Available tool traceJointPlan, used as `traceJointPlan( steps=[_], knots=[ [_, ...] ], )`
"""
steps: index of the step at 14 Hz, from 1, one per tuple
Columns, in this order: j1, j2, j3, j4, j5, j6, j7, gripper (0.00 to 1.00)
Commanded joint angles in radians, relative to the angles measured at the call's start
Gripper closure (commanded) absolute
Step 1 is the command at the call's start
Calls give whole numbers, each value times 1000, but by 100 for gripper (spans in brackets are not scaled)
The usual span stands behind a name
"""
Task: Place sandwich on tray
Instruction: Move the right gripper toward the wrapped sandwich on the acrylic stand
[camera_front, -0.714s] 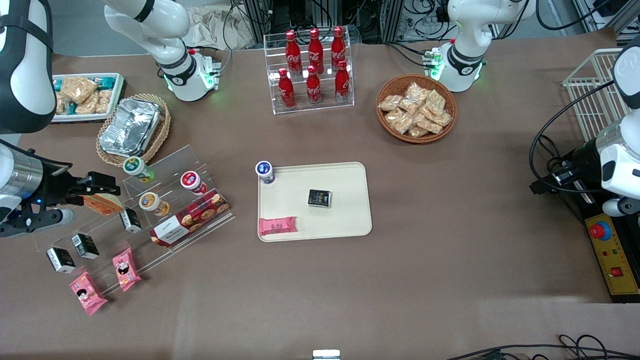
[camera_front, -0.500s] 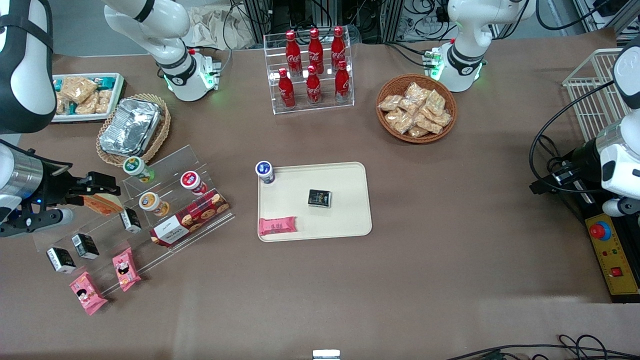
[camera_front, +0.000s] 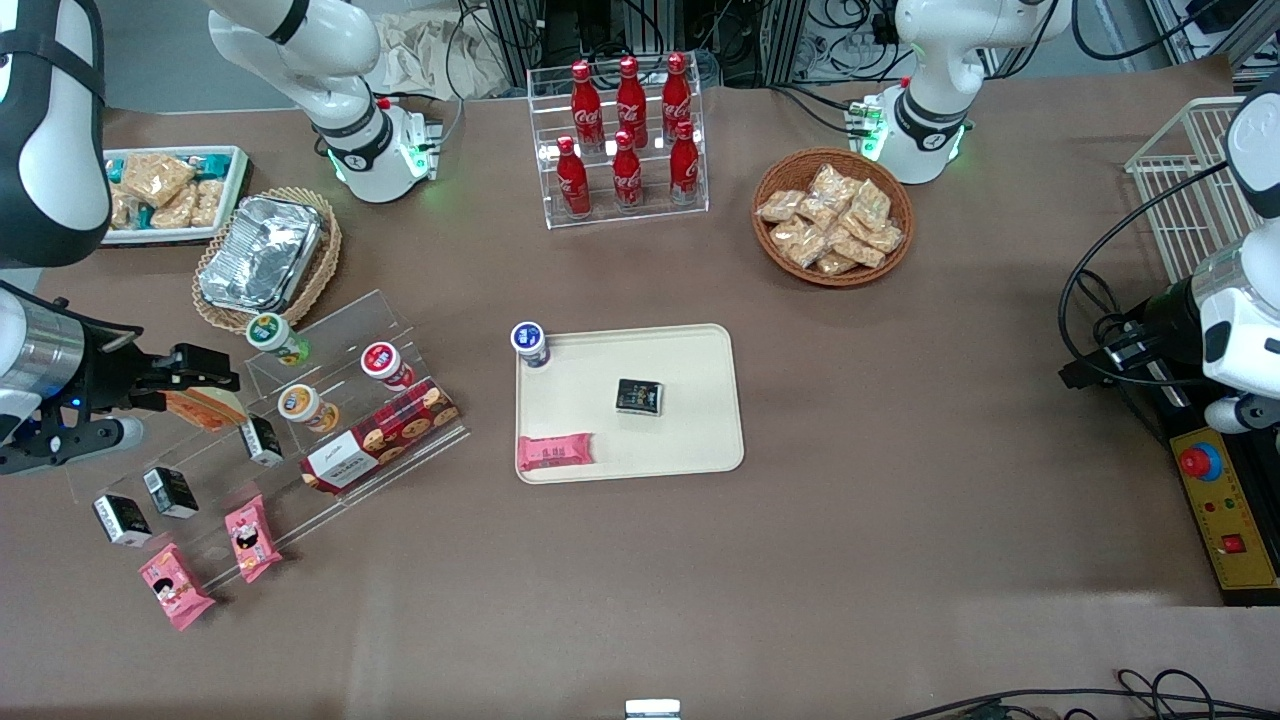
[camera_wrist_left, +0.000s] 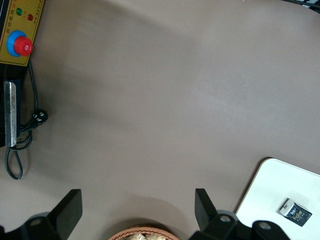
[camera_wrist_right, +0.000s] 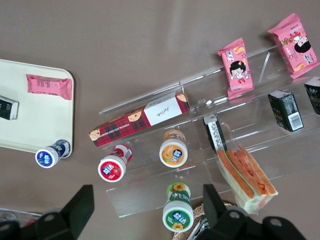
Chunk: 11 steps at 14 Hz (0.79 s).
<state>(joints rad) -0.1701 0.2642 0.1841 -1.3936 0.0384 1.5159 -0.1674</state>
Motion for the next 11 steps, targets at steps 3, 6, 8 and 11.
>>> traceJointPlan(
  steps=[3, 6, 8, 11],
  knots=[
    [-9, -86, 1, -83, -84, -10, -56, 2],
    [-64, -99, 0, -111, -98, 6, -193, 2],
    [-106, -100, 0, -137, -100, 26, -240, 2],
    [-176, -123, 0, -234, -98, 116, -345, 2]
  ],
)
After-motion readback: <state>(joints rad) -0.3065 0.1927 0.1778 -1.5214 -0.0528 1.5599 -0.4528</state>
